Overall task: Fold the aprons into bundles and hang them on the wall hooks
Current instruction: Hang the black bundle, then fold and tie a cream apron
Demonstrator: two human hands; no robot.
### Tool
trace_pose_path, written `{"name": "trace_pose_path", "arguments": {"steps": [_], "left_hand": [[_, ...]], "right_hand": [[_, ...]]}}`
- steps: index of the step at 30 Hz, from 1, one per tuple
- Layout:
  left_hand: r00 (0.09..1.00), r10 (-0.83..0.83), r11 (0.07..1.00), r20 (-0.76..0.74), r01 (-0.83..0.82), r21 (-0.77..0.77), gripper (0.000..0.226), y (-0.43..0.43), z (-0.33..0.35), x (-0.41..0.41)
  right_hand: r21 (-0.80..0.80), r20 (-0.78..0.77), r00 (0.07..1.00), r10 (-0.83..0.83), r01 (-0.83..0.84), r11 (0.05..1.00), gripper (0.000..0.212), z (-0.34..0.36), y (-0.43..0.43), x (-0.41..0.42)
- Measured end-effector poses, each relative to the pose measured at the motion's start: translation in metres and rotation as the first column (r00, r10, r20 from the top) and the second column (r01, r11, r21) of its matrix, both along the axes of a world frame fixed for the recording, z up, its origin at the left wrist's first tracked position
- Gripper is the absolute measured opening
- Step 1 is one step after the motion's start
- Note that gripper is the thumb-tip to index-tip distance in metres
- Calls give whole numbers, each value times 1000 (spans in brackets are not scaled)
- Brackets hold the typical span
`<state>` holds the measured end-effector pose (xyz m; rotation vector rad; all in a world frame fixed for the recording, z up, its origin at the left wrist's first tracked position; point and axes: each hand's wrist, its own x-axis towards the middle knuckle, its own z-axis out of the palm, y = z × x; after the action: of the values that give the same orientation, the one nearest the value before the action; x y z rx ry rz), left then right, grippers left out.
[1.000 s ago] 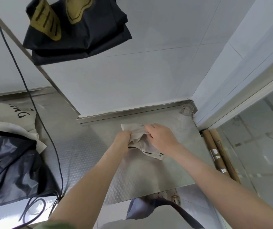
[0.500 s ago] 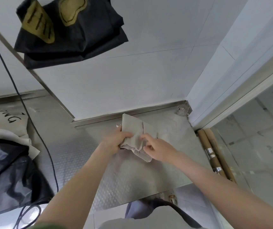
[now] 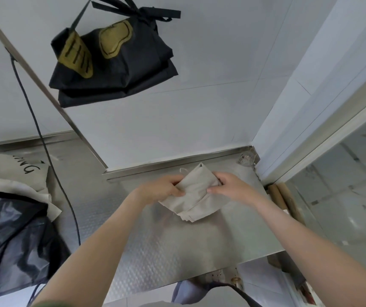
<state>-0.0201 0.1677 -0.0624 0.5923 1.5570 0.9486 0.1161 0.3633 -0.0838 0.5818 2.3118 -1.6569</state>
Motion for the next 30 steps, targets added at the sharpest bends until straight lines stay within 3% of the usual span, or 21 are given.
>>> {"name": "trace_pose_path", "arguments": {"steps": [3,6,9,12,16,19,22,26,30], "left_hand": [[990,7,996,142,-20,91,53,5,12,3],[986,137,980,93,-149,130,41,8,15,2],[943,322,939,83,-329,103,40,12,15,-2],[972,235,971,-25,-233,55,58,18,16,-3],[977,177,979,-122,-161,129,28,28,22,1],[935,252,964,-248,-219,153,29,35,29,4],[889,247,968,-385,-211,135,25,45,45,5],[886,265,963,-381,-219,159,27,55,72,2],[819,260,964,-511,-191,184,31,60,96,3]], "right_hand": [[149,-75,997,1,11,989,19,-4,0,3],[119,-121,991,-53,67,991,9,-1,2,9],[121,-147,987,-59,77,990,15,3,8,14],[117,-169,984,-61,81,990,5,6,14,17],[126,-207,973,-100,128,984,9,12,17,19],[66,-201,970,-134,150,986,5,15,20,20],[37,-180,975,-133,142,989,21,22,23,17],[-58,-183,980,-76,66,996,44,52,22,3],[-106,-188,982,6,-26,994,36,93,14,-15]]}}
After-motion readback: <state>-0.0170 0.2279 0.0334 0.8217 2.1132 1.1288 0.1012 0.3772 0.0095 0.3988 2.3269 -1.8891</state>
